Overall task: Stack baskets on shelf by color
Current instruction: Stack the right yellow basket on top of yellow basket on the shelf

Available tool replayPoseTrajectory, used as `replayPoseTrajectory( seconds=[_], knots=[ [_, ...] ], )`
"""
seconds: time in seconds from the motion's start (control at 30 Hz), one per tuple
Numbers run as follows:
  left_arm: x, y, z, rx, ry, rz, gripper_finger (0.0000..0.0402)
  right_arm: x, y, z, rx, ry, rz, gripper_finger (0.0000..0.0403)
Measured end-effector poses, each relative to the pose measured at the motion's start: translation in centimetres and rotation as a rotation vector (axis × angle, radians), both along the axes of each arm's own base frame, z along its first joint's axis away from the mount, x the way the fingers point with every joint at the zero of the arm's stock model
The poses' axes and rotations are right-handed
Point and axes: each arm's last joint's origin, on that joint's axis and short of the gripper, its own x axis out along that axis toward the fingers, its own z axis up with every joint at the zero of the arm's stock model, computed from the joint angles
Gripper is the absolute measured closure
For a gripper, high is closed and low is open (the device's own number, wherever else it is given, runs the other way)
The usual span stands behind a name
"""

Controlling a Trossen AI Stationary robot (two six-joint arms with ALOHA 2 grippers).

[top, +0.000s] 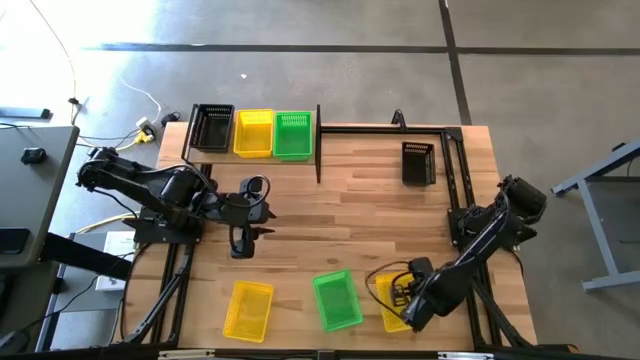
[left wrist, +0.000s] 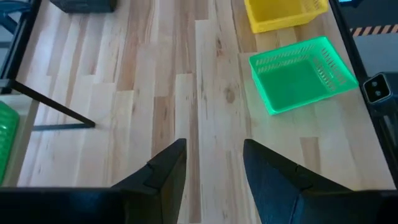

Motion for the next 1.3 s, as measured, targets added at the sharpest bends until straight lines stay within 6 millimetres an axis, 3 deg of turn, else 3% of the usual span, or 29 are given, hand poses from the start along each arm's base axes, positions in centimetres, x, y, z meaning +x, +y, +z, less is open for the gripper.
replayPoseTrajectory(
  seconds=[0.47, 0.63, 0.93, 1.3],
  knots=[
    [0.1, 0.0, 0.1, 0.046, -0.009, -0.054, 0.0253, 4.3, -5.0, 8.9, -0.237, -0.075, -0.167, 0.0402],
    [0.2, 0.0, 0.1, 0.116, -0.006, -0.101, 0.0253, 6.0, -7.5, 10.5, -0.361, -0.181, -0.231, 0.0402],
    [2.4, -0.4, -0.9, 0.202, -0.011, -0.178, 0.0253, 9.8, -10.4, 10.1, -0.476, -0.371, -0.288, 0.0403],
    [4.9, -1.4, -2.7, 0.302, 0.029, -0.266, 0.0253, 14.4, -11.4, 7.1, -0.476, -0.476, -0.341, 0.0403]
  ],
)
